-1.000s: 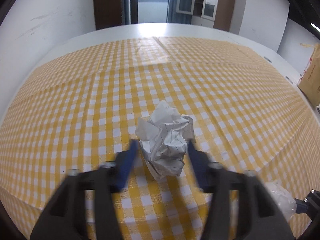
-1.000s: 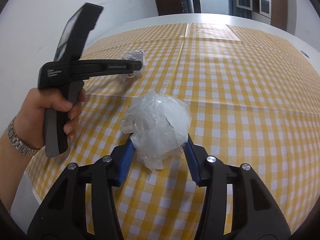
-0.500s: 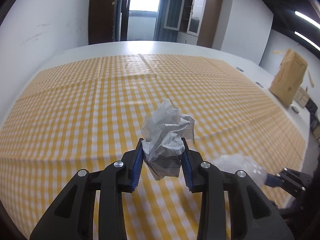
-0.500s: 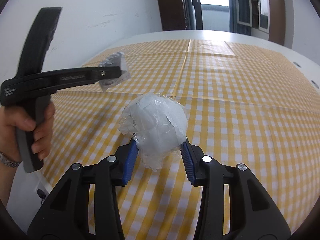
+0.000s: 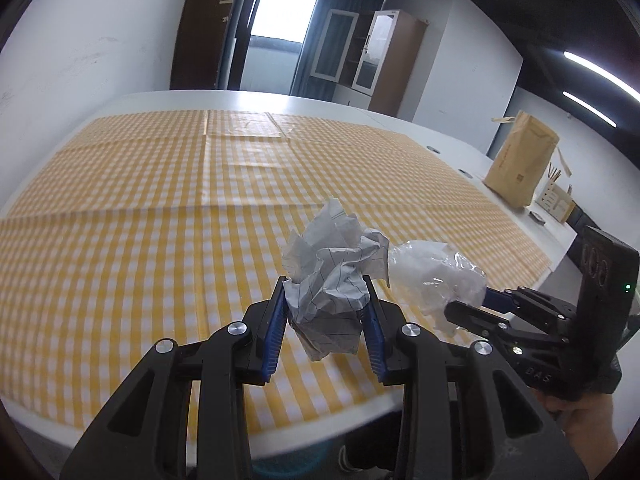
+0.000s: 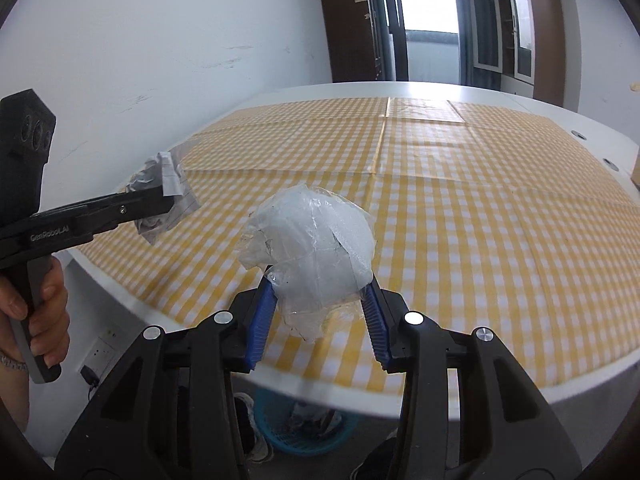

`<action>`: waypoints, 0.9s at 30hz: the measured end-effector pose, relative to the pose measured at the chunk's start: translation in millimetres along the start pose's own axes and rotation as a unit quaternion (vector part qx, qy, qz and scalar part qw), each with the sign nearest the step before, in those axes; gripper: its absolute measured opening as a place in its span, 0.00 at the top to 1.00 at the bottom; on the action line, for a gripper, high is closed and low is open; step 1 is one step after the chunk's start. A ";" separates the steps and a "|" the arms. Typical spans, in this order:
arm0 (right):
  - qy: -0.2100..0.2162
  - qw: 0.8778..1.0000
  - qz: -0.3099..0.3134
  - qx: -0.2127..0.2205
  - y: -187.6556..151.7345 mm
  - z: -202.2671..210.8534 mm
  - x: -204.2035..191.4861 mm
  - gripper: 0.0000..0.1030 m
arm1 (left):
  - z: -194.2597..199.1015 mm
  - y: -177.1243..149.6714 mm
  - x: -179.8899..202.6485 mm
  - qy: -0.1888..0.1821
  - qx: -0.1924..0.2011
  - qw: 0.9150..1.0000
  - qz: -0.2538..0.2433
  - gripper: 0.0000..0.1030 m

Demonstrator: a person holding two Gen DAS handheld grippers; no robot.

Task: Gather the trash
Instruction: 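Carry the crumpled paper and plastic bag down over the blue wastebasket with both tools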

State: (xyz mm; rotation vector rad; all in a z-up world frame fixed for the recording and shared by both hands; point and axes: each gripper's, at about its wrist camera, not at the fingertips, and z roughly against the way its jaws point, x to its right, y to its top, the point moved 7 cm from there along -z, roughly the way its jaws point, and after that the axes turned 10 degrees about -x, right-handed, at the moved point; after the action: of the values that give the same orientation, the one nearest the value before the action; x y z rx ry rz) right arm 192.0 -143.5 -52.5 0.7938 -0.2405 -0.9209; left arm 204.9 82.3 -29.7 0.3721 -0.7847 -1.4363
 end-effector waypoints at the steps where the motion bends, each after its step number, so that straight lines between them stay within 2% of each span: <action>1: 0.002 1.000 0.000 0.002 -5.9 3.7 -3.2 0.62 | 3.9 -5.5 1.5 -0.002 0.002 1.000 0.000 0.67; 13: 0.021 1.000 0.003 0.010 -61.5 43.1 -22.0 0.62 | 44.7 -79.4 28.1 -0.034 0.020 0.999 0.003 0.67; 19: 0.019 0.999 0.024 0.009 -90.5 57.4 -30.9 0.62 | 46.4 -117.5 36.0 -0.028 0.011 1.000 -0.003 0.67; 24: 0.035 0.999 0.002 0.004 -114.5 61.9 -29.4 0.62 | 42.3 -147.5 32.9 -0.047 0.002 0.999 0.005 0.67; 27: 0.032 0.999 0.011 -0.007 -131.7 63.1 -35.1 0.62 | 34.3 -165.4 28.4 -0.057 -0.009 0.998 0.013 0.67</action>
State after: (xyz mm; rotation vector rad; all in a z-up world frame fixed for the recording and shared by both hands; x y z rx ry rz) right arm 57.5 -194.2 -96.3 0.8055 -0.1856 -0.8741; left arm 58.5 40.2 -108.1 0.2670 -0.8661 -1.4485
